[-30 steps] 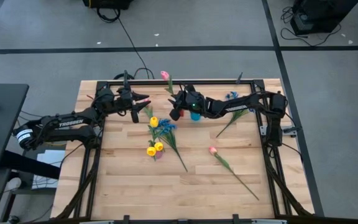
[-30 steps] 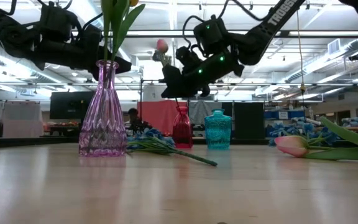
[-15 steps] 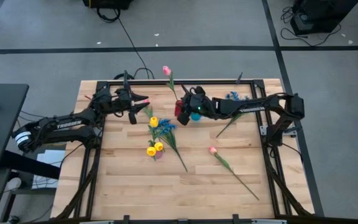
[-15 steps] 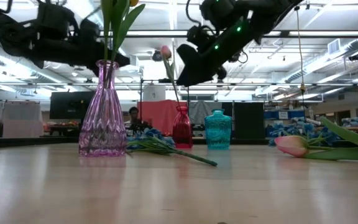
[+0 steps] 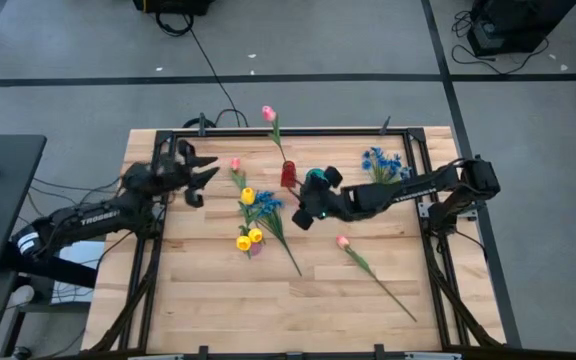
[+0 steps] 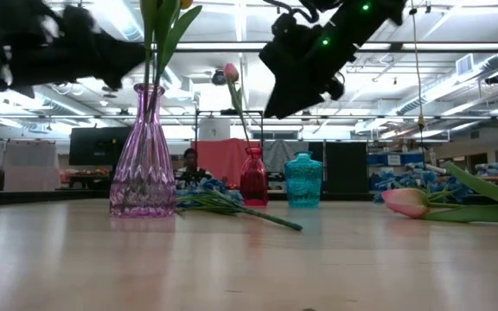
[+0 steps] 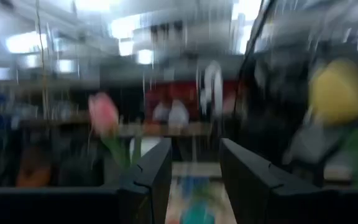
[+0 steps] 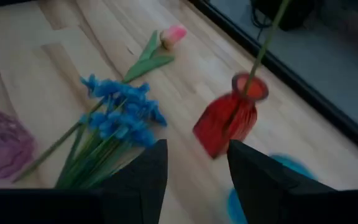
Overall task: Sort flowers into vase by color
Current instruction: Put the bottom pink flower into the red vase
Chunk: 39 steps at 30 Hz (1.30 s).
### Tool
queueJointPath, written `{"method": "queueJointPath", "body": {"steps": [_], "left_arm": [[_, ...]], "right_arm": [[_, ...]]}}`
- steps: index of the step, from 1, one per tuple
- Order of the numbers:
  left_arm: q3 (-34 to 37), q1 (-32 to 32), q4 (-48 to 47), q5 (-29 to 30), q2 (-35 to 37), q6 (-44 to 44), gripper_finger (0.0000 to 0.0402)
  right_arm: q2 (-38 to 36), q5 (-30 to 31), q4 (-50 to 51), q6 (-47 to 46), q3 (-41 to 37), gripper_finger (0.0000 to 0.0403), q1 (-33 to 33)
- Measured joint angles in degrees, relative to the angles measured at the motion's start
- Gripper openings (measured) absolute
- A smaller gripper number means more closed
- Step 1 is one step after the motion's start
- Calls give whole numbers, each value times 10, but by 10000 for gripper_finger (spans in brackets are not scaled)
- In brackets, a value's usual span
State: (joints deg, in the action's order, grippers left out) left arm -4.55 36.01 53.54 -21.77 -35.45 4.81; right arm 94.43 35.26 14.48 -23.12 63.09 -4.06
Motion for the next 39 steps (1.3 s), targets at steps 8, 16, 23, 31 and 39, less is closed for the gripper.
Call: {"method": "queueJointPath", "body": {"steps": [8,16,23,31,39], "left_arm": [[27,0,-29,21,119,71,140],[-11,14,-204,12,207,59,107],[-20,21,-304,8,334,54,70],[-22,23,-337,21,353,41,55],[-21,22,-343,25,351,22,54]], "right_arm": [[-49,101,57,-54,0,179,-88],[-170,83,109,-85,-37,169,-104],[-229,35,18,-167,-179,164,-105],[-213,-71,172,-345,-158,163,-104],[-173,-172,338,-446,-130,163,-38]]}}
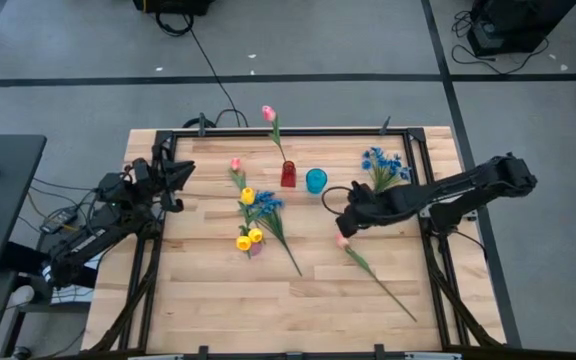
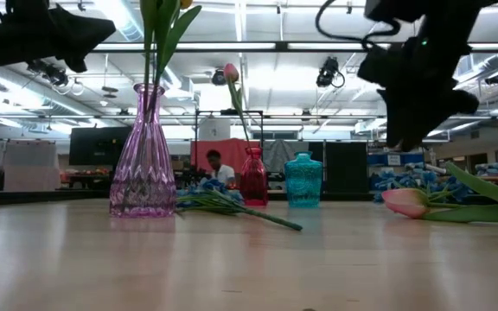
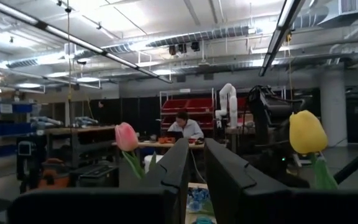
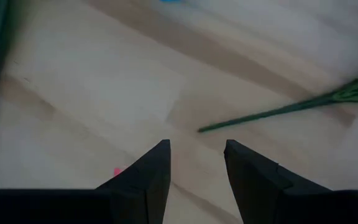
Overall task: Sort flowers into vase by color
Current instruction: Put the bottom pink flower into the red vase
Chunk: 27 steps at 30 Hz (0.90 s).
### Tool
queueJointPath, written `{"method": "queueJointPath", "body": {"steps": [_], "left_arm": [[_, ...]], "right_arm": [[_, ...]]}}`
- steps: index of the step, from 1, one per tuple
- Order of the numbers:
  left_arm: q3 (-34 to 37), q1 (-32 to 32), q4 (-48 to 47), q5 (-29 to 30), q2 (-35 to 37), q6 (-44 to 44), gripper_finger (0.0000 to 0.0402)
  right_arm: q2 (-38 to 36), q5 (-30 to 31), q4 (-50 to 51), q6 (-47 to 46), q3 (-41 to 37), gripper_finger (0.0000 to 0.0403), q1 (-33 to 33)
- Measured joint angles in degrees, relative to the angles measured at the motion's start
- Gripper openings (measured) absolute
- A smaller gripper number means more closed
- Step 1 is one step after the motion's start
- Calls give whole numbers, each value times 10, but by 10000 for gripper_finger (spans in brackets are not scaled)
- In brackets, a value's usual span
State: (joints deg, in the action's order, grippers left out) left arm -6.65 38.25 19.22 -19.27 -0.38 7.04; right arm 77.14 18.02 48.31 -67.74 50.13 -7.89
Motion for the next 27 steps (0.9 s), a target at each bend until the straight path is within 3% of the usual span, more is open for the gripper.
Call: {"method": "queueJointPath", "body": {"steps": [7,12,21,27], "left_arm": [[3,0,-38,-8,0,11,54],[3,0,-65,-8,0,12,54],[3,0,-70,-10,0,30,54],[3,-1,-75,-10,0,25,54]], "right_arm": [[39,-87,-121,42,1,163,30],[73,-63,-196,79,38,163,31],[198,-41,-153,222,207,163,31],[189,-11,-92,248,240,163,30]]}}
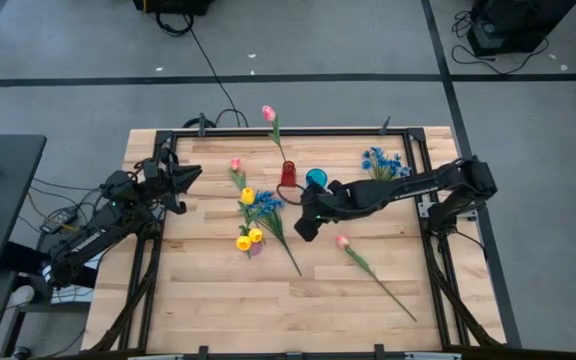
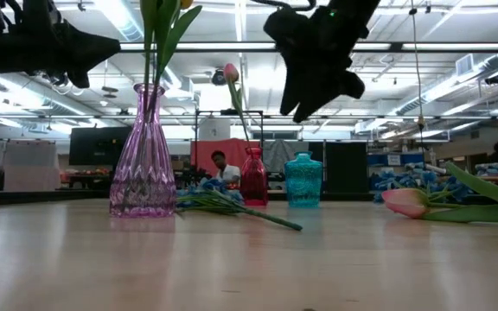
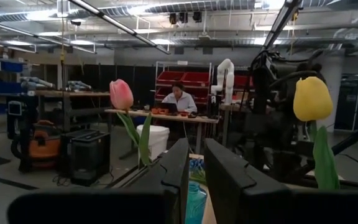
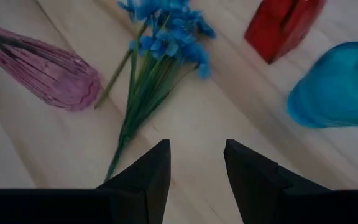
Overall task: Sort flowers into vase by color
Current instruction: Put the bottom pink flower into the red vase
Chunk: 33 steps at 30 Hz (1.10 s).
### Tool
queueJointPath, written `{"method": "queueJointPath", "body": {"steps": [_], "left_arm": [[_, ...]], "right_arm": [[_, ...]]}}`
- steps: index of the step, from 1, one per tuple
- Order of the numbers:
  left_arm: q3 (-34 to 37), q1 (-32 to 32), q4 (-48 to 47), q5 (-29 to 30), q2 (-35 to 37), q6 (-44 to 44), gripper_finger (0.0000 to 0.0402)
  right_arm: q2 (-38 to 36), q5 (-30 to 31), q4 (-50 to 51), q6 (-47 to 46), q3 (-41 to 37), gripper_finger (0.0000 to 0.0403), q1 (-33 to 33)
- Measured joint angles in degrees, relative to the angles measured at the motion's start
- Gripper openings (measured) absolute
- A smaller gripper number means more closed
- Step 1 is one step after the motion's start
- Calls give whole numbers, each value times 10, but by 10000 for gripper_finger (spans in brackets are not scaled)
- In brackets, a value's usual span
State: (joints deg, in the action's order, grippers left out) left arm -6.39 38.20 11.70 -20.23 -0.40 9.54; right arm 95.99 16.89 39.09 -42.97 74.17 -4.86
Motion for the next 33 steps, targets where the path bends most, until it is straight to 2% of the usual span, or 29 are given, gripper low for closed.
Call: {"method": "queueJointPath", "body": {"steps": [6,10,12,16,20,24,28,33], "left_arm": [[0,0,-19,0,0,0,54],[0,0,-32,0,0,0,54],[0,0,-34,0,0,0,54],[0,0,-40,0,0,-2,54],[0,0,-40,0,0,-3,54],[0,0,-40,0,0,-3,54],[0,0,-40,0,0,-3,54],[0,1,-32,0,0,-3,54]], "right_arm": [[-39,-7,62,-32,-41,163,-9],[-59,-84,88,-81,-68,163,-21],[-61,-130,131,-127,-69,160,-28],[-60,-273,189,-212,-69,145,-48],[-60,-324,239,-279,-48,126,-89],[-58,-339,246,-344,-49,116,-140],[-46,-311,246,-377,-63,115,-186],[-33,-274,200,-385,-88,143,-228]]}}
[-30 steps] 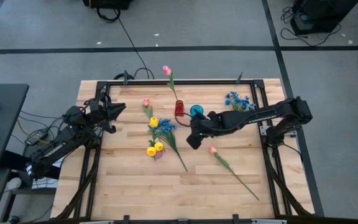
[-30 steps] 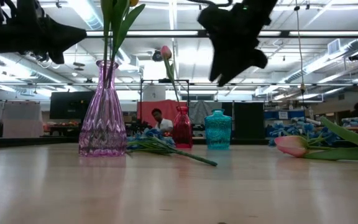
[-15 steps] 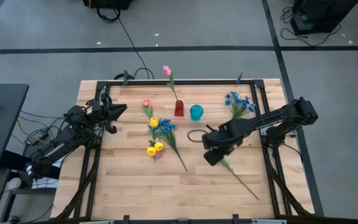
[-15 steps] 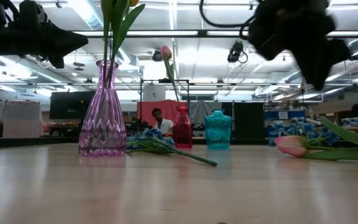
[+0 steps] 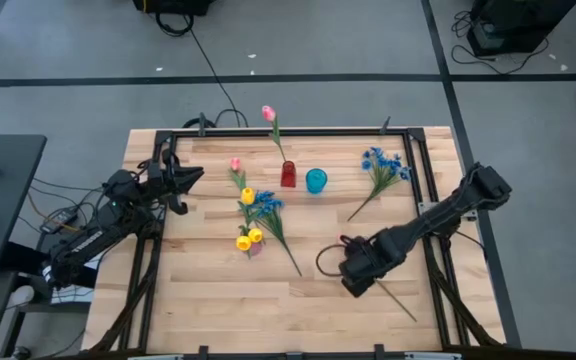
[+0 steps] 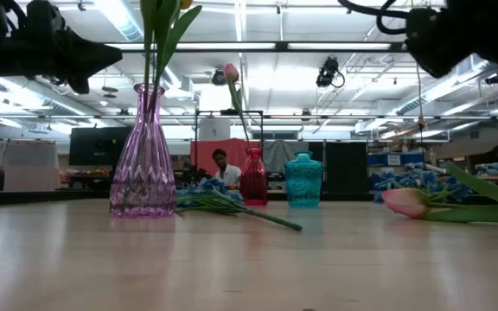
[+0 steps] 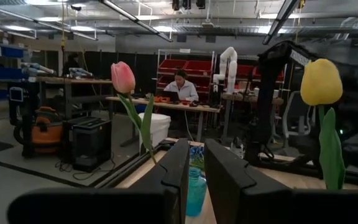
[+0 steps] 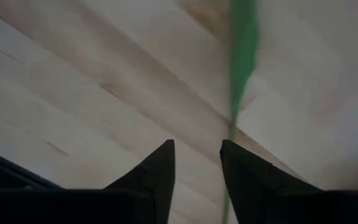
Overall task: Sort flowers into vase by color
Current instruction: Put the bottom pink flower into the red vase
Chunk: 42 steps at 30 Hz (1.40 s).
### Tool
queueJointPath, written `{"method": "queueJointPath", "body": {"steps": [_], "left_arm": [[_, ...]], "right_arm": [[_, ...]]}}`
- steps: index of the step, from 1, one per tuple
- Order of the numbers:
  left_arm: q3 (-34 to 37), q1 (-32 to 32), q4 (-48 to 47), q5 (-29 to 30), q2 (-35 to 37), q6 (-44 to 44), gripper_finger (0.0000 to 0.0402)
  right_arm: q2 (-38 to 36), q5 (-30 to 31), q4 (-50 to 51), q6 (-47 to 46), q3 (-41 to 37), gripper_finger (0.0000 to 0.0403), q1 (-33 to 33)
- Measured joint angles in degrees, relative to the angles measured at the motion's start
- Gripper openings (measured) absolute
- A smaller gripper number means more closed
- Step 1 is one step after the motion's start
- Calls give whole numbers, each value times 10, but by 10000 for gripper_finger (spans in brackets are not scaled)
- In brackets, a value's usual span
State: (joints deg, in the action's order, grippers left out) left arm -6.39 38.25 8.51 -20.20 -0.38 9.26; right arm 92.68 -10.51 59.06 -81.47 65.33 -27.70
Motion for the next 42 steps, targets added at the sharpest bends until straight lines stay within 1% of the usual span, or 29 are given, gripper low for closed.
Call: {"method": "queueJointPath", "body": {"steps": [2,5,8,11,14,18,21,26,29,35,36,39,42], "left_arm": [[0,0,11,0,0,0,54],[0,0,14,0,0,0,54],[0,0,18,0,0,0,54],[0,0,21,0,0,-2,54],[0,0,22,0,0,-2,54],[0,0,23,0,0,-2,54],[0,0,23,0,0,-2,54],[0,0,23,0,0,-2,54],[0,0,23,0,0,-2,54],[0,0,23,0,0,-2,54],[0,0,23,0,0,-2,54],[0,0,23,0,0,-2,54],[0,0,23,0,0,-2,54]], "right_arm": [[11,4,-4,-6,-11,165,-7],[34,1,17,-13,-17,197,-7],[58,1,15,-8,-18,221,-7],[85,-19,0,4,-18,230,-7],[111,-52,0,28,-17,225,-7],[141,-59,0,54,-18,205,-9],[150,-56,-1,63,-17,185,-9],[145,-28,1,66,-17,150,-9],[146,-35,-3,79,-17,115,-6],[148,-44,-40,95,-26,21,-4],[148,-47,-42,95,-27,13,-3],[145,-57,-42,96,-28,11,4],[127,-52,-52,97,-29,8,12]]}}
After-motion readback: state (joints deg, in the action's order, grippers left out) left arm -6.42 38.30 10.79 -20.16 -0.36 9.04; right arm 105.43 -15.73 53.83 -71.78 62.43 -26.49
